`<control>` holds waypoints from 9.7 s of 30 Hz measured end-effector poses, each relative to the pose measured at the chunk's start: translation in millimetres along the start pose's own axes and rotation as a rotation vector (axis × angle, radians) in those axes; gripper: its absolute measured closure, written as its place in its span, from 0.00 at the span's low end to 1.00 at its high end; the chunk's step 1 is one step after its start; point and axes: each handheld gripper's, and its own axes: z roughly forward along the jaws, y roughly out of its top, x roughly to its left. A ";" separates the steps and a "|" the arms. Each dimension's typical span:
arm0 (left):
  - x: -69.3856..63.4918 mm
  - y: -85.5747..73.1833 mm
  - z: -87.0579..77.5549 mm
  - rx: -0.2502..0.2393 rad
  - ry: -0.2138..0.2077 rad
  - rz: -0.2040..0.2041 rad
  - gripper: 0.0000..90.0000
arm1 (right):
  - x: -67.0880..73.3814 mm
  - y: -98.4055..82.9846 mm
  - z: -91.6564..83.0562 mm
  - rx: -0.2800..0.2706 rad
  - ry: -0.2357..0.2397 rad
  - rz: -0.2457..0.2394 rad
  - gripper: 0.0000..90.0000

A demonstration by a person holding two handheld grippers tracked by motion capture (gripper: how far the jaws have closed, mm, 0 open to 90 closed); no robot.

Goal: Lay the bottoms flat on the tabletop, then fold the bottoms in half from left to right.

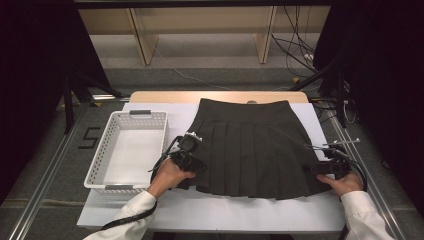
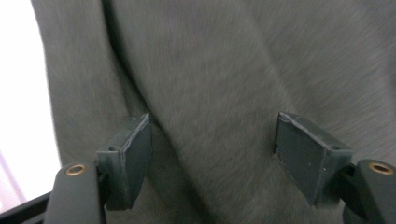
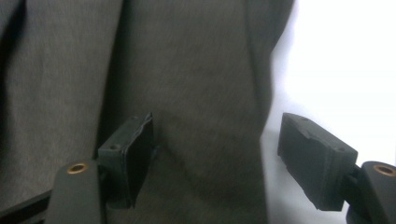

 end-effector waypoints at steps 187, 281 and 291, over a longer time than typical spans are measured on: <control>-14.4 -67.0 -18.4 -0.092 -0.086 -0.009 0.70 | 187.4 95.5 13.0 -0.156 0.216 -0.287 0.24; -87.8 -10.0 -73.5 -0.386 -0.327 0.052 0.96 | 270.9 168.4 81.2 0.128 0.079 -0.406 0.92; -109.9 -2.5 -96.1 -0.456 -0.394 0.121 0.96 | 233.0 172.6 14.5 -0.015 0.152 -0.380 0.96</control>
